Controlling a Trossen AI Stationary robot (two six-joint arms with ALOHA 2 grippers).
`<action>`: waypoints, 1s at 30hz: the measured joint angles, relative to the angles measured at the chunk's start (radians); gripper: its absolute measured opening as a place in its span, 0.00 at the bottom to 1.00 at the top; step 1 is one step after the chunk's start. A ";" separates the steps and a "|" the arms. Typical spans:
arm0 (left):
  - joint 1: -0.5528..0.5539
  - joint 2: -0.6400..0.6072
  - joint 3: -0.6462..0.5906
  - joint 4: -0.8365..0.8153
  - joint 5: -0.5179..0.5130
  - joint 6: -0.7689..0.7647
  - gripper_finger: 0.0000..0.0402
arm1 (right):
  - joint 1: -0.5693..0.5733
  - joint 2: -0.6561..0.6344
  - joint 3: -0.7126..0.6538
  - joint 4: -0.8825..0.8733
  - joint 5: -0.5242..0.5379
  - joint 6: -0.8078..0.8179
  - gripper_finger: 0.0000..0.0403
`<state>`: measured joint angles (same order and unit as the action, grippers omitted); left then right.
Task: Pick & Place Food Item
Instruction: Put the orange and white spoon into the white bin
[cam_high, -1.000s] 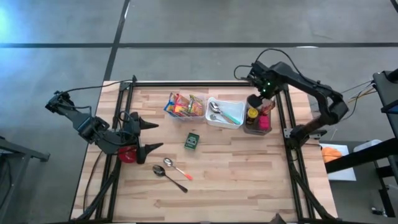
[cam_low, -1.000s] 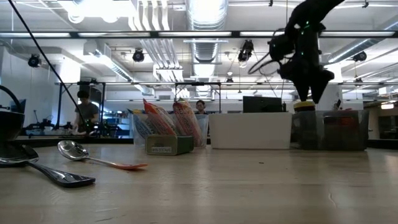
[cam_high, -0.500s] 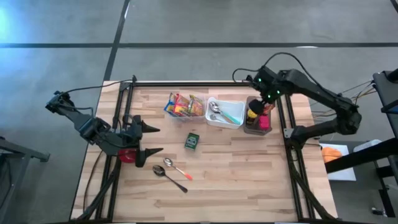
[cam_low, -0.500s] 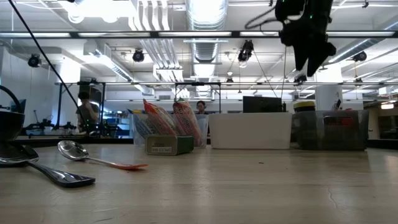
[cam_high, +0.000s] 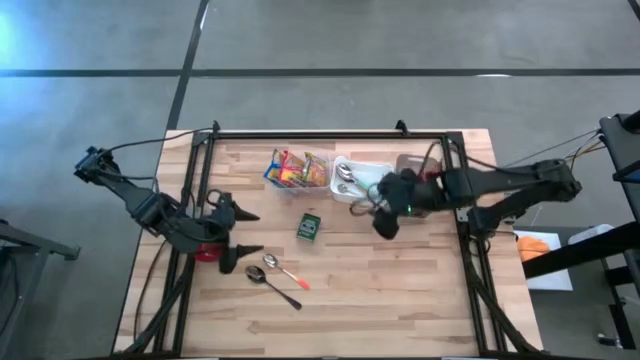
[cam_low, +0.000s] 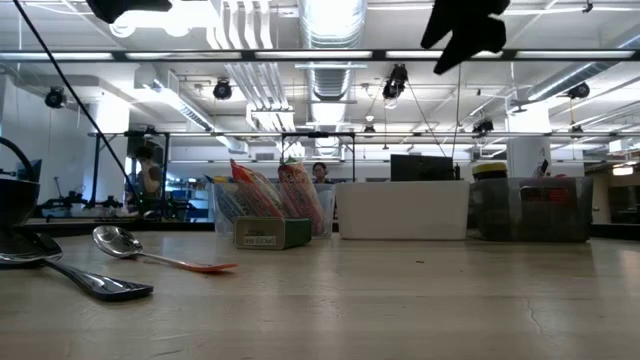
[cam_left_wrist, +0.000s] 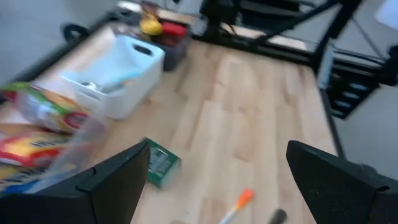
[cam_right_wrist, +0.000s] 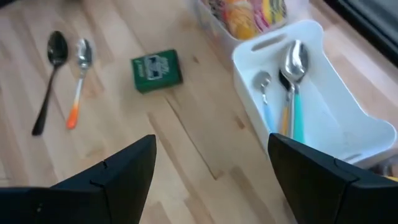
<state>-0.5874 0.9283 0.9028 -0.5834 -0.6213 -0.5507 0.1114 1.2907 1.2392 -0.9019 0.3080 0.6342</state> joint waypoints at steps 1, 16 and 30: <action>0.006 -0.001 -0.007 0.005 0.025 0.000 0.95 | 0.029 0.002 0.000 0.007 0.025 0.010 0.76; 0.020 0.348 -0.067 0.002 0.236 0.363 0.95 | 0.186 0.127 0.000 0.095 0.158 0.146 0.76; 0.094 0.677 0.019 0.010 0.349 0.571 0.95 | 0.216 0.219 -0.001 0.117 0.155 0.144 0.76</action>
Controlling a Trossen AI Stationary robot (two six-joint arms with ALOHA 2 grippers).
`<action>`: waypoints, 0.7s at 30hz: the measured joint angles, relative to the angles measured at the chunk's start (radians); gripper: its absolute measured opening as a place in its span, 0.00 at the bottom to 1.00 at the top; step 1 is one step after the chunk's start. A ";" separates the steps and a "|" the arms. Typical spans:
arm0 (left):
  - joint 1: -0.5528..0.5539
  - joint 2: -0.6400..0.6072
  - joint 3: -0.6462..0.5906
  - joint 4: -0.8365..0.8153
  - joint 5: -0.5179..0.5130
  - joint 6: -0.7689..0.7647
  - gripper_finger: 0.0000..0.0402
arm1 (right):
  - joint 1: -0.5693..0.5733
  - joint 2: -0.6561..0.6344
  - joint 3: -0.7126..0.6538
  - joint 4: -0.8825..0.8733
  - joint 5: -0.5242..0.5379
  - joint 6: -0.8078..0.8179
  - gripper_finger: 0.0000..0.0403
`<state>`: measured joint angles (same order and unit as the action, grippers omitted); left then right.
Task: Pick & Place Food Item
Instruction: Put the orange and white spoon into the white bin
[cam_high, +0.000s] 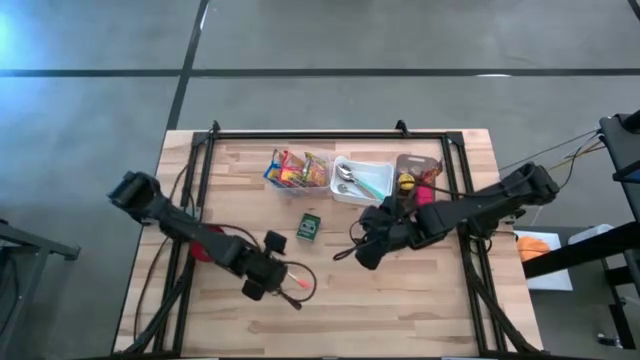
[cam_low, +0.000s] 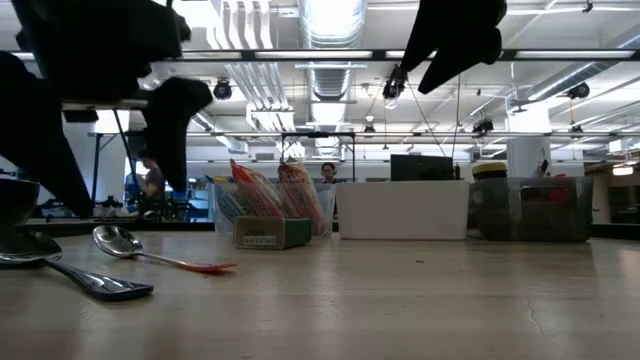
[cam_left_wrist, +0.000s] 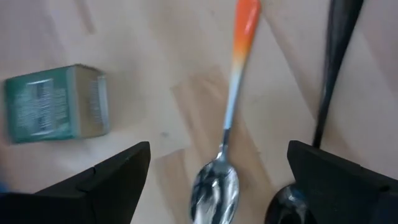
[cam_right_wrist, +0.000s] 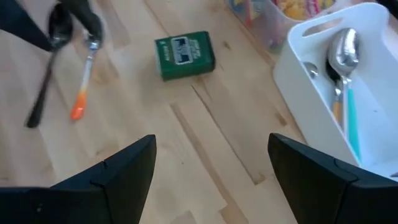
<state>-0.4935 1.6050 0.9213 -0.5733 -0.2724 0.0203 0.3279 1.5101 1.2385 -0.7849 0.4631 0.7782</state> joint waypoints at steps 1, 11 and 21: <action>0.011 0.013 0.007 0.001 0.029 0.004 0.95 | 0.005 -0.001 0.000 0.009 0.000 0.002 0.76; 0.074 0.049 0.008 0.018 0.136 0.079 0.90 | 0.045 -0.023 0.000 0.018 0.001 0.025 0.76; 0.118 0.049 -0.048 0.125 0.169 0.110 0.67 | 0.048 -0.023 0.000 0.061 0.009 0.026 0.76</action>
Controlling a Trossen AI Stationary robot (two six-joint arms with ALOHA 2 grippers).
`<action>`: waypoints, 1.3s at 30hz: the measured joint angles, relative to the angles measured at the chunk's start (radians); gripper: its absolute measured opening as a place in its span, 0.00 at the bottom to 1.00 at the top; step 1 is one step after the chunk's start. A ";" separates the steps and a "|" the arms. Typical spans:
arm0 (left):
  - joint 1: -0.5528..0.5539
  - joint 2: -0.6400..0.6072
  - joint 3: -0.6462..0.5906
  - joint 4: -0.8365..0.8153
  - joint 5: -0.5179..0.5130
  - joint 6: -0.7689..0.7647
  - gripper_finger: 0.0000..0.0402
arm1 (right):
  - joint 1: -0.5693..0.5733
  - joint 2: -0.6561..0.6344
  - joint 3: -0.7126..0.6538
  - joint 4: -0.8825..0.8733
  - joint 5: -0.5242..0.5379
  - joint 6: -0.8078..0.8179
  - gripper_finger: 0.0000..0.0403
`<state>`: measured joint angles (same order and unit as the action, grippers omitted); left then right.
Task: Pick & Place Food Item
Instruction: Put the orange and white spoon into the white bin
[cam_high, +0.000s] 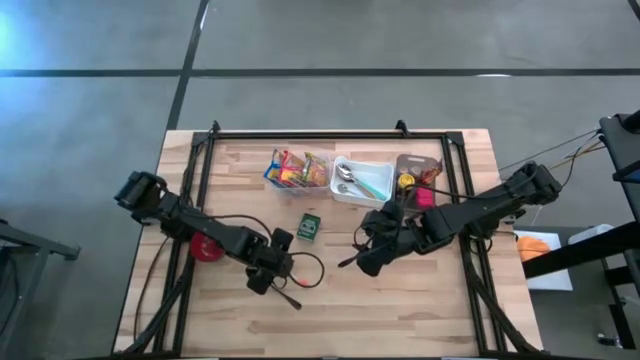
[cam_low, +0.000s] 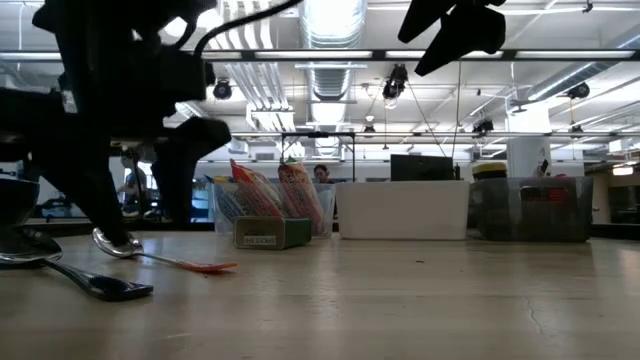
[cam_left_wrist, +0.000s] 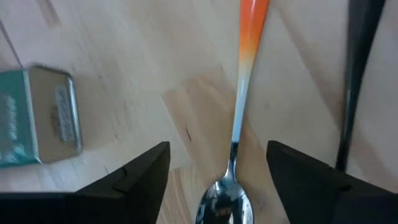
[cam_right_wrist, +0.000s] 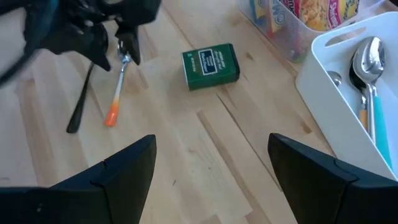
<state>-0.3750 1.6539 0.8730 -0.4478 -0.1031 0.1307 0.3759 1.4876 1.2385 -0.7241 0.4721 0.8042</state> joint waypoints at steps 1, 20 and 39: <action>0.002 0.000 -0.012 0.008 0.001 0.000 0.65 | 0.000 0.000 0.000 0.004 0.000 -0.001 0.76; 0.002 0.080 -0.015 0.038 0.037 0.024 0.45 | 0.000 0.000 0.000 0.034 0.003 -0.024 0.76; 0.004 0.057 -0.009 0.010 0.130 -0.098 0.01 | 0.006 0.002 -0.001 0.077 0.002 -0.059 0.76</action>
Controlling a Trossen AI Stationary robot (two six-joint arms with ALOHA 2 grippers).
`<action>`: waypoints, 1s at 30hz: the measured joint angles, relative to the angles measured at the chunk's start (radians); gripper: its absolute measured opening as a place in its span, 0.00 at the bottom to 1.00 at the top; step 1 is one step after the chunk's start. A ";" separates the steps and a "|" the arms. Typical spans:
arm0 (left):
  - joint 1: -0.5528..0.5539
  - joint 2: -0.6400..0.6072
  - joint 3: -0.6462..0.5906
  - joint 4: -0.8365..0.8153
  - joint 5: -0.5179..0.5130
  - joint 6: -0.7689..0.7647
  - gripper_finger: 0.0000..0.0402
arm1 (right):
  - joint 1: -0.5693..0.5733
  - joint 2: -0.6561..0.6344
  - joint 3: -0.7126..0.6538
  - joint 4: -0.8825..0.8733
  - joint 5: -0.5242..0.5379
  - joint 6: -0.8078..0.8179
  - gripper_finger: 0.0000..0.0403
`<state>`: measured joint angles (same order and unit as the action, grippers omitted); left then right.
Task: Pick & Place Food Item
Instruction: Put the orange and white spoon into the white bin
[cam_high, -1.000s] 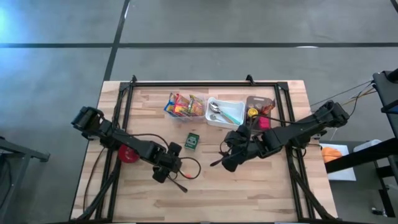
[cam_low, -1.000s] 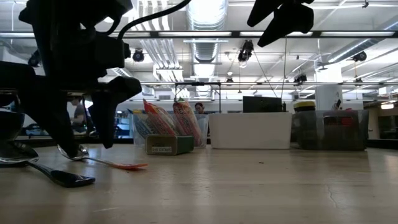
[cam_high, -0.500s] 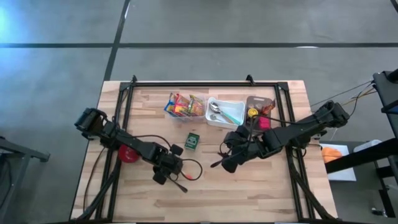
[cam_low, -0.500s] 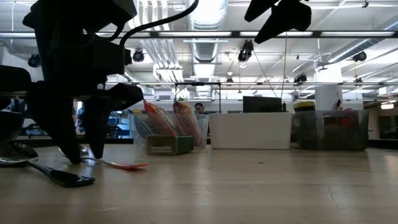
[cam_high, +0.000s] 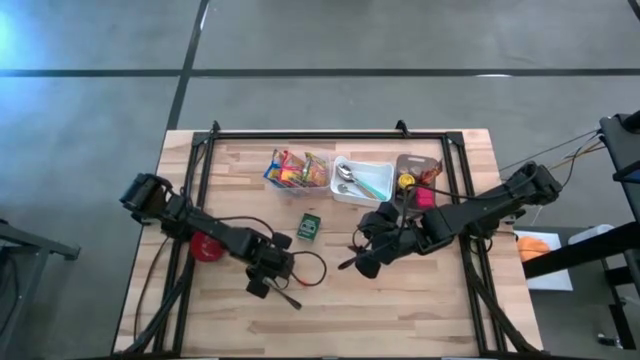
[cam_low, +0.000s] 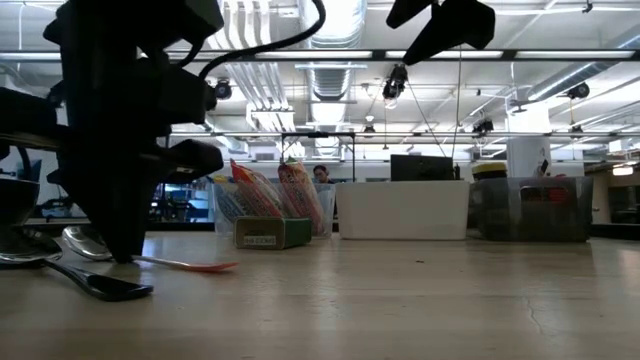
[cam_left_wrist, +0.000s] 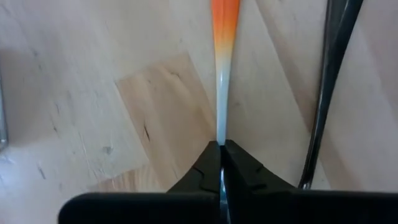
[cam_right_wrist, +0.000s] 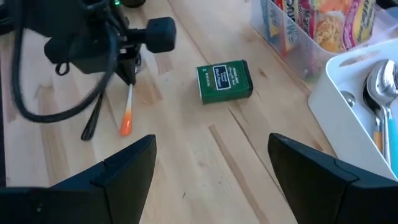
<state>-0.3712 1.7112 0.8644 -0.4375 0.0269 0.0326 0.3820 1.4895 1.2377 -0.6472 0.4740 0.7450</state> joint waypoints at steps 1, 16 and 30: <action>0.001 -0.002 0.004 -0.007 0.018 -0.001 0.00 | 0.000 0.001 0.000 0.004 0.000 -0.012 0.76; 0.003 -0.158 0.059 -0.009 0.028 -0.064 0.00 | 0.123 0.188 0.074 0.036 0.151 -0.379 0.76; 0.079 -0.285 0.065 0.121 0.106 -0.362 0.00 | 0.258 0.539 0.489 -0.041 0.479 -0.840 0.76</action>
<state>-0.2920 1.4266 0.9298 -0.3161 0.1324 -0.3291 0.6402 2.0285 1.7270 -0.6879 0.9527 -0.0955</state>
